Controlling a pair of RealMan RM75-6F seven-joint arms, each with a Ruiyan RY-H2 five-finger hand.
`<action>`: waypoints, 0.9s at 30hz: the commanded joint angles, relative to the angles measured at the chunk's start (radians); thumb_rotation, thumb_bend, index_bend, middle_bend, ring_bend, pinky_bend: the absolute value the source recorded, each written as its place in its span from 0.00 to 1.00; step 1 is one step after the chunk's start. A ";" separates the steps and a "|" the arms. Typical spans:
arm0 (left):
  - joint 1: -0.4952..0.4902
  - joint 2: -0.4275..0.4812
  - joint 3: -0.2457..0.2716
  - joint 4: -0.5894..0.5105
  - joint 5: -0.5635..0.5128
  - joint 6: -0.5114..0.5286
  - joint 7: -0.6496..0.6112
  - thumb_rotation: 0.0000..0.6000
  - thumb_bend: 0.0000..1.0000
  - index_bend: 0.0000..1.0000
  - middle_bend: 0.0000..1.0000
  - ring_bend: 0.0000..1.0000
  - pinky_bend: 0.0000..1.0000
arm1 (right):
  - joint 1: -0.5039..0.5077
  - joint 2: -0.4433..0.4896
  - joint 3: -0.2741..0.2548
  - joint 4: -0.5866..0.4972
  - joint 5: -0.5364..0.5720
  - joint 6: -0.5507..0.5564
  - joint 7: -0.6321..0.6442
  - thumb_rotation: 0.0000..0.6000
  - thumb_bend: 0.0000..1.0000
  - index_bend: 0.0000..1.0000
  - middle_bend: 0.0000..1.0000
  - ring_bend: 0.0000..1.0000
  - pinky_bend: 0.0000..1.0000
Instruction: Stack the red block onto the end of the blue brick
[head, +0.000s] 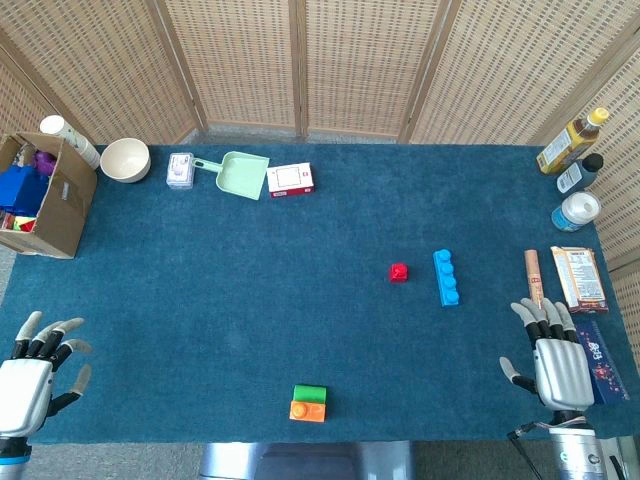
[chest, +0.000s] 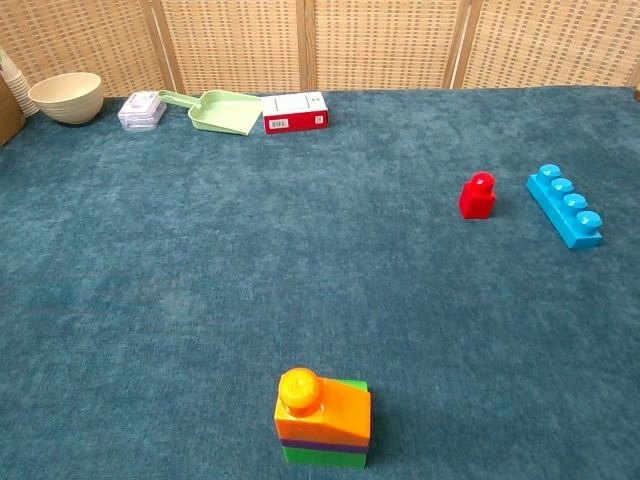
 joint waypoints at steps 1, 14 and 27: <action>-0.001 -0.002 0.000 0.001 -0.001 -0.004 0.002 1.00 0.47 0.44 0.25 0.23 0.02 | 0.001 0.000 0.000 0.000 0.002 -0.006 0.007 0.99 0.24 0.15 0.15 0.06 0.07; 0.013 0.010 0.005 -0.008 0.022 0.028 -0.002 1.00 0.47 0.44 0.25 0.23 0.02 | 0.046 0.066 -0.003 -0.067 -0.073 -0.057 0.115 0.99 0.24 0.21 0.15 0.06 0.07; 0.014 -0.002 0.004 0.016 0.001 0.011 -0.029 1.00 0.47 0.44 0.25 0.23 0.02 | 0.180 0.056 0.062 -0.119 -0.051 -0.202 0.162 1.00 0.24 0.27 0.16 0.07 0.07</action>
